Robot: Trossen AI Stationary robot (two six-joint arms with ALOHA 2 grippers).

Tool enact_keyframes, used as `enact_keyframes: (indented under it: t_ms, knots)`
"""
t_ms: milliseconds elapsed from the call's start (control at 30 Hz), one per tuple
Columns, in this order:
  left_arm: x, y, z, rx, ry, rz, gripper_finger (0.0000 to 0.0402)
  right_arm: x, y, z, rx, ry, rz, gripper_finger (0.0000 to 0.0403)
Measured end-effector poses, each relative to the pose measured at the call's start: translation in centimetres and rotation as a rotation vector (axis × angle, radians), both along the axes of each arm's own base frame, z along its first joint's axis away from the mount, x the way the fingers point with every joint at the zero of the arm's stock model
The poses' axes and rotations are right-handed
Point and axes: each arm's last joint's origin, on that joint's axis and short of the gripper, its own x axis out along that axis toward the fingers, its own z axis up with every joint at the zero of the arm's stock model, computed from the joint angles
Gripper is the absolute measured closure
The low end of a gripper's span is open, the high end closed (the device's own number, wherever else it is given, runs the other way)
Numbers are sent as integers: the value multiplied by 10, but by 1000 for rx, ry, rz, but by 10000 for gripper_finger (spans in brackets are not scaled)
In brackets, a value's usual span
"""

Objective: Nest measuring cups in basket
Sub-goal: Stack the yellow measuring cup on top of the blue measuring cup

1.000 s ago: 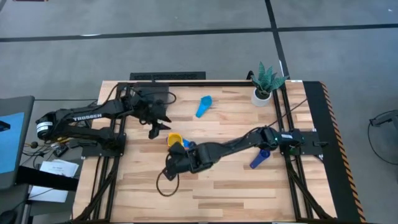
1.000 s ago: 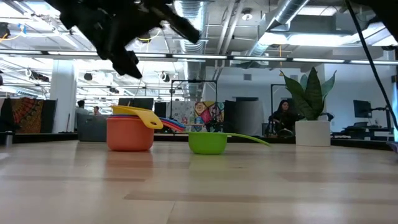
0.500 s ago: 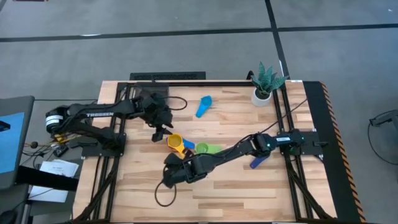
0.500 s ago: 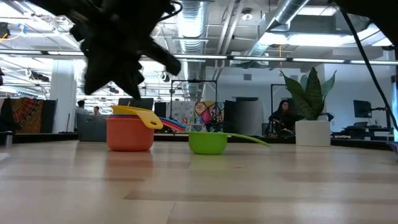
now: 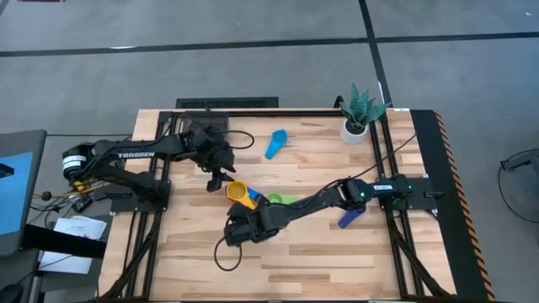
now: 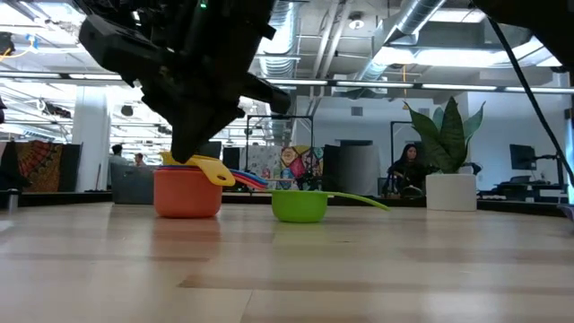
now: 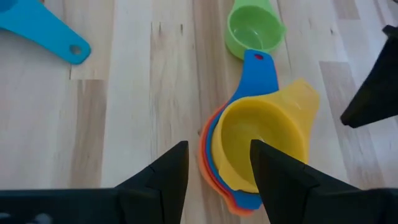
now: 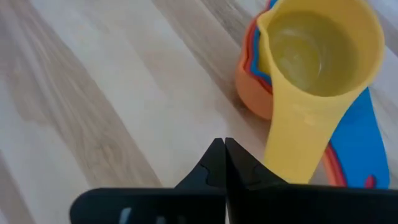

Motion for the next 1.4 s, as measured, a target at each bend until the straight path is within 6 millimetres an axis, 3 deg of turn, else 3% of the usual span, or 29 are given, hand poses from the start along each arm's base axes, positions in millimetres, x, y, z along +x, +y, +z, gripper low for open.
enact_keyframes:
  t_ms: [367, 1400]
  knots:
    - [0, 0, 0, 0, -4, 3, 242, 5, -12, -1, -8, -3, 4, 397]
    - [-1, -7, -3, -38, 41, -27, 242, -11, -38, -3, -143, 189, -88, 395]
